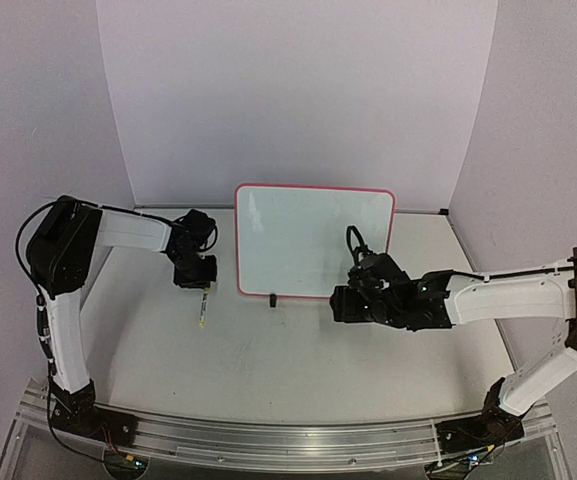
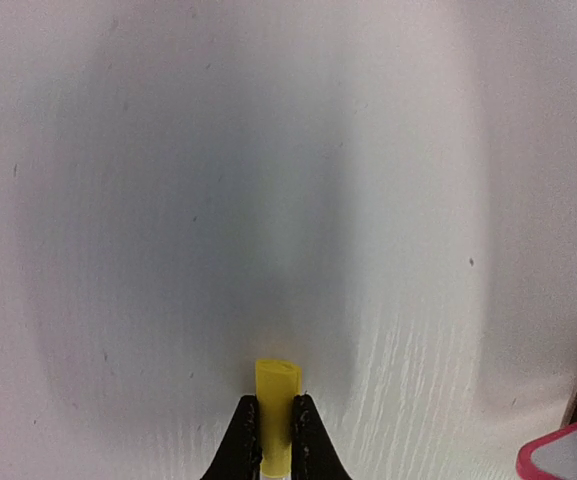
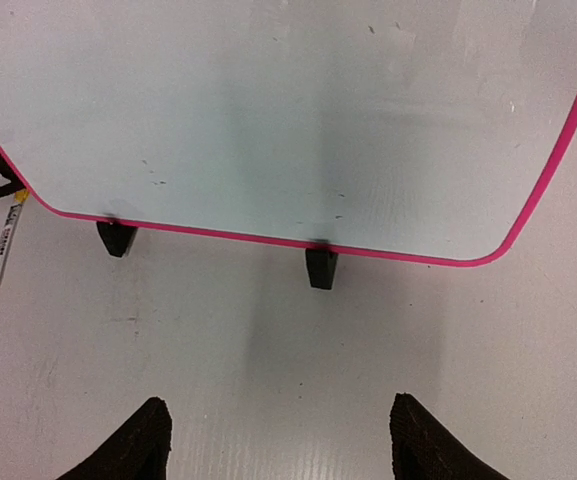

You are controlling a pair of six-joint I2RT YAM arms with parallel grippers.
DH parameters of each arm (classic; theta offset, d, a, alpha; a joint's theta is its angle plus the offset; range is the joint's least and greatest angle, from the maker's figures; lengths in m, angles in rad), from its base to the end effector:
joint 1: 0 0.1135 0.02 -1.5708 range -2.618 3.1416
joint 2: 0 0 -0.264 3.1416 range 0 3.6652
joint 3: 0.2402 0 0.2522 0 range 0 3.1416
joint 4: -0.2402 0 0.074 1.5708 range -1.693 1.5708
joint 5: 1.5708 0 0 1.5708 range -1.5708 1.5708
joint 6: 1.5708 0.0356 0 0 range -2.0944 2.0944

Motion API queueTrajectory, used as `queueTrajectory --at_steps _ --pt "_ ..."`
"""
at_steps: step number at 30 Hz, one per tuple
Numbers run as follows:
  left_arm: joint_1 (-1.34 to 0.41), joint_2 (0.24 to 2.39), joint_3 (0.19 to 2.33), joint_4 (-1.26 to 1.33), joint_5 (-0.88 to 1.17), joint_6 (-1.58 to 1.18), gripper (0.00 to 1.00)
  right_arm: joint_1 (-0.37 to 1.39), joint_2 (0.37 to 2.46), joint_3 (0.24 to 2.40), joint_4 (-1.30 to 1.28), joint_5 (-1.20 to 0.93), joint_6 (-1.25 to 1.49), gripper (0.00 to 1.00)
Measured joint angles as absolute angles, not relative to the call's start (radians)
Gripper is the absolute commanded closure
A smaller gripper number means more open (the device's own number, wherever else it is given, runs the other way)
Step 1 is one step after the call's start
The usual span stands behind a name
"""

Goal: Write a sentence on the whiteboard
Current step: Pick up the whiteboard marker from the center of the board, then pass from the left arm to the right

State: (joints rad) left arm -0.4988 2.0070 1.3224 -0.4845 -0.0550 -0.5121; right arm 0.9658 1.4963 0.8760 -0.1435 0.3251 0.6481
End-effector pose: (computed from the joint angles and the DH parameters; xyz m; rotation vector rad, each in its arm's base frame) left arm 0.3540 -0.1906 0.1435 -0.0337 2.7564 -0.2054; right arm 0.1870 0.2504 0.2087 -0.2068 2.3189 0.4526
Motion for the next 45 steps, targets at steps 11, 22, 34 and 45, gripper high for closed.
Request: queueTrajectory --at_steps 11,22,34,45 --pt "-0.498 1.583 0.99 -0.321 0.016 -0.776 1.0 1.07 1.635 1.066 -0.047 0.243 0.632 0.29" --pt "-0.499 1.309 0.69 -0.109 0.133 -1.124 1.0 1.165 1.88 1.29 0.025 0.132 0.628 0.3" --pt "-0.505 1.223 0.682 -0.041 0.137 -1.245 1.0 1.197 2.078 1.539 0.02 0.063 0.59 0.41" --pt "-0.509 1.217 0.672 -0.013 0.136 -1.283 1.0 1.199 2.155 1.705 -0.05 0.097 0.545 0.55"
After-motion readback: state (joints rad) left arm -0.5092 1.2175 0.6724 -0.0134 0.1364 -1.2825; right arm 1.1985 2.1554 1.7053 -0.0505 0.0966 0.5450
